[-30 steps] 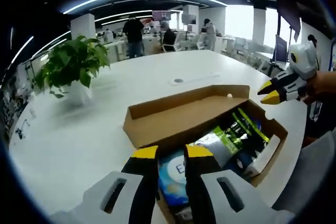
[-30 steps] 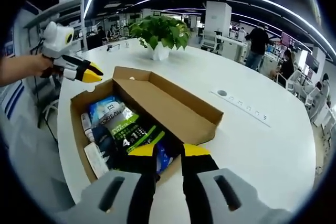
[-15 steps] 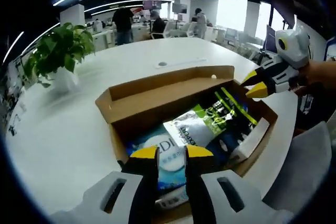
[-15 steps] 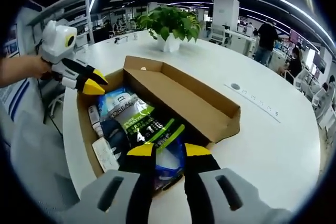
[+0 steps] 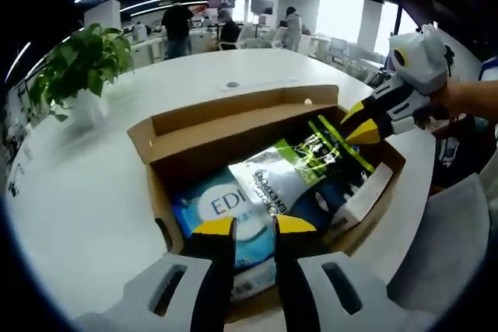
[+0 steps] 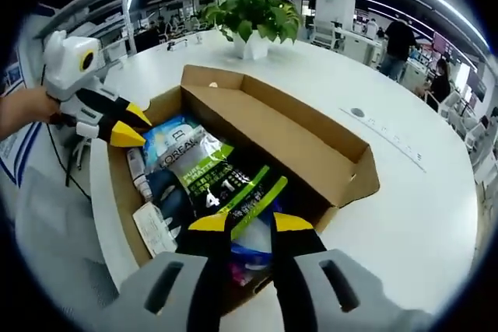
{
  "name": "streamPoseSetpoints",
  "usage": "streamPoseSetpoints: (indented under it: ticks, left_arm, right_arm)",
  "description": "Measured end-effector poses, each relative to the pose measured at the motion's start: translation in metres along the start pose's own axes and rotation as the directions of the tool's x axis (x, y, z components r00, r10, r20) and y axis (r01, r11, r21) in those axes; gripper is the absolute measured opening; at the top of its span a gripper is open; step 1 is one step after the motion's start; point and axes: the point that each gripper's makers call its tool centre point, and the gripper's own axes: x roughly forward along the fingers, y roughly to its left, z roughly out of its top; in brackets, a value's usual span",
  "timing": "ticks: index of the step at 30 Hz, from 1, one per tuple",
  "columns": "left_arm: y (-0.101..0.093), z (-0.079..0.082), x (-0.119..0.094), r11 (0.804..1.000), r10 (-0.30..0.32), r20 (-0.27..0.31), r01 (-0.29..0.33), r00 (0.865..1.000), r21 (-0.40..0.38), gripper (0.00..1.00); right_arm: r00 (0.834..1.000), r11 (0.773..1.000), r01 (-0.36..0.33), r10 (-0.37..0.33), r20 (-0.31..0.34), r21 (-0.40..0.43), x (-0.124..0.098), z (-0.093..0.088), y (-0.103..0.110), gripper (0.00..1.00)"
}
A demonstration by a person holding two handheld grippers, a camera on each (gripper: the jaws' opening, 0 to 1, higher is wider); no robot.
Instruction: Operate the shoe box by opening the lid, removing the specified soft item, and placing it in the target area until the item is outside and the box remains undamaged.
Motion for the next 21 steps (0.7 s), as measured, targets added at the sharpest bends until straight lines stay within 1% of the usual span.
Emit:
streamPoseSetpoints:
  ticks: [6, 11, 14, 17, 21]
  left_arm:
    - [0.000, -0.003, 0.001, 1.000, -0.007, -0.009, 0.007, 1.000, -0.006, 0.16]
    - [0.000, -0.007, 0.002, 1.000, -0.017, -0.020, 0.017, 1.000, -0.017, 0.16]
    - [-0.001, -0.008, 0.003, 0.999, -0.025, -0.027, 0.024, 0.999, -0.023, 0.16]
    - [-0.002, -0.010, 0.005, 0.999, -0.039, -0.036, 0.038, 0.999, -0.030, 0.16]
    - [-0.006, -0.012, 0.009, 0.997, -0.061, -0.050, 0.059, 0.997, -0.043, 0.15]
  right_arm:
    - [0.999, 1.000, 0.009, -0.008, -0.054, 0.029, 0.011, -0.005, 0.002, 0.16]
    - [0.996, 0.997, 0.015, -0.008, -0.089, 0.076, 0.019, -0.011, 0.003, 0.13]
    - [0.996, 0.997, 0.013, -0.007, -0.086, 0.079, 0.020, -0.010, 0.004, 0.13]
    - [0.995, 0.999, 0.017, -0.013, -0.095, 0.050, 0.022, -0.011, 0.004, 0.12]
    - [0.995, 0.999, 0.018, -0.014, -0.103, 0.045, 0.023, -0.012, 0.004, 0.11]
